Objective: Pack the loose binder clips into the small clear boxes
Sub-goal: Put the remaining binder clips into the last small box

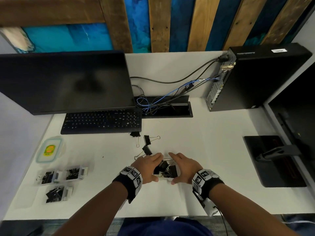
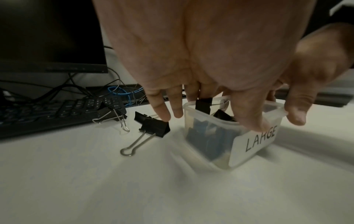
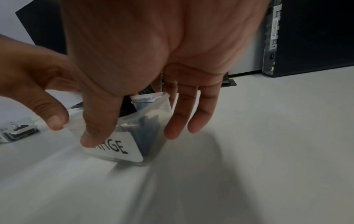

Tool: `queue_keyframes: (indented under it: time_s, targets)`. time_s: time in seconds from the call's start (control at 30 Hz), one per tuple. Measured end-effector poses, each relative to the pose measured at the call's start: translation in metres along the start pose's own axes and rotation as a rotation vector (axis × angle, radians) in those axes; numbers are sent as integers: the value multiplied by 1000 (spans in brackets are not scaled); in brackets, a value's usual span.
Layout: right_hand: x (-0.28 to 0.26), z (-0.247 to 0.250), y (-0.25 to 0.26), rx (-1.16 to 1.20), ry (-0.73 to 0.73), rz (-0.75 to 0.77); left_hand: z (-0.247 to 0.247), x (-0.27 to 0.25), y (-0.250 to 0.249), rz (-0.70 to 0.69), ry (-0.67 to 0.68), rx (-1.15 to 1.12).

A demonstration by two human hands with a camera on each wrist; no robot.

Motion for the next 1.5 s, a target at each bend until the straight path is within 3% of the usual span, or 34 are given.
queue_keyframes:
  time_s: [0.17,0.27,0.3,0.37,0.43,0.6,0.83,1.0,1.17,1.5]
  targets:
    - [3,0,3,-44,28,-51,-1,5,3,-4,35,139]
    - [3,1,3,-56,13,-90,-2,8,13,-8,74,-16]
    - [3,0,2,-61,14,-106,2,9,20,14,42,-118]
    - [3,-1,2,-62,18,-139,20,9,49,119,-144,-287]
    - [3,0,3,-56,29,-166,32,8,78,221,-276,-298]
    - [2,-1,4,-49,27,-232,-6,12,100,176,-40,-60]
    - [1,-2,8,1,-22,-253,-27,-6,111,228,-30,-103]
    - [5,-2,13,-7,-20,-241,-12,-11,113,206,-209,-113]
    - [6,-2,13,-13,-18,-236,-13,-6,112,200,-179,88]
    - [8,-5,15,5,-38,-226,-26,-15,127,270,-25,-69]
Point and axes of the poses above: each hand's wrist, its own x-axis towards the middle knuckle, its own z-axis out of the back of the hand, y = z × x, the point moved 9 cm from there along x, towards the middle knuckle, and after that the axes turned 4 degrees about x, right-handed, at the moved point
